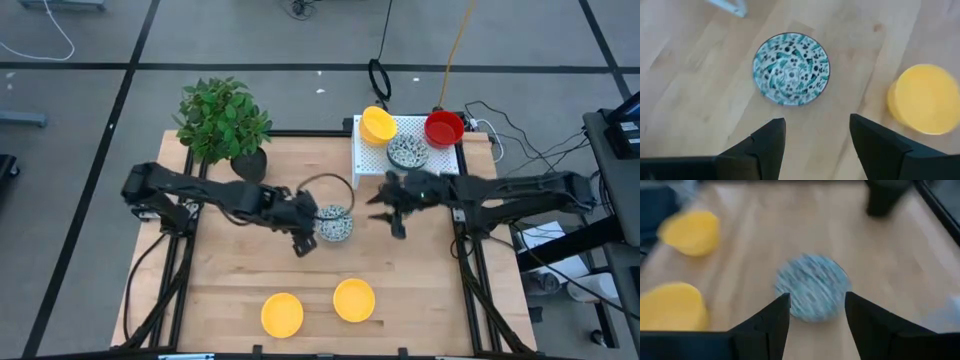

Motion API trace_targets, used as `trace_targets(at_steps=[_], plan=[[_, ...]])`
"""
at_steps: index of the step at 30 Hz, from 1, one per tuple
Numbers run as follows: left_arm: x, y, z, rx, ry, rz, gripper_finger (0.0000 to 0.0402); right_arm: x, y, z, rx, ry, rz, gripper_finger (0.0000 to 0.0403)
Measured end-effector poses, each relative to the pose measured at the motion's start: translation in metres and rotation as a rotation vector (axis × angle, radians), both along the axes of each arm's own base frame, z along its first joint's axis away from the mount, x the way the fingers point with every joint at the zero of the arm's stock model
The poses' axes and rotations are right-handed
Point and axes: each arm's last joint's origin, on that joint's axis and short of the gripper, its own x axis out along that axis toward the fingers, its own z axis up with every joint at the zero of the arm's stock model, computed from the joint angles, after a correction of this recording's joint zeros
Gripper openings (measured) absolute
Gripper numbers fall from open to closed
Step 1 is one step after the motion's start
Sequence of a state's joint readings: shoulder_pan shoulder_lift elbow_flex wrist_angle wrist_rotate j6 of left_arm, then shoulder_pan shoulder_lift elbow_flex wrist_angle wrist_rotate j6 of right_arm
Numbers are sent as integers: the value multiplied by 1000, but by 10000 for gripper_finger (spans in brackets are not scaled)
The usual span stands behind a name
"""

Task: Pick & Place Mini bowls
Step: Stack the blue bowl on top of the blue bowls on the shelf

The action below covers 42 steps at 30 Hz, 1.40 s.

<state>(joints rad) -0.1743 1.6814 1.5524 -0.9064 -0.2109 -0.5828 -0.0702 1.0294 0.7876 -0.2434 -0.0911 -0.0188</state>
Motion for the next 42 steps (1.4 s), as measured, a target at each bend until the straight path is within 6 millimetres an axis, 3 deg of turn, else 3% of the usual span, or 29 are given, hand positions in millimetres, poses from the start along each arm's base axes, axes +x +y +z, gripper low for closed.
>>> trace_targets(at_steps=[5,13,25,34,38,42], plan=[[-29,4,32,-99,-76,128,225,9,26,-28,-31,-244,129,179],[-53,8,60,-168,-176,189,225,34,42,-63,-71,-111,153,188],[-72,6,77,-219,-227,149,225,57,45,-105,-228,28,230,188],[-70,5,81,-250,-268,139,225,67,46,-133,-324,67,294,174],[-70,5,81,-250,-267,139,225,68,46,-139,-363,99,240,156],[-70,5,81,-249,-267,138,225,68,47,-138,-416,106,190,109]])
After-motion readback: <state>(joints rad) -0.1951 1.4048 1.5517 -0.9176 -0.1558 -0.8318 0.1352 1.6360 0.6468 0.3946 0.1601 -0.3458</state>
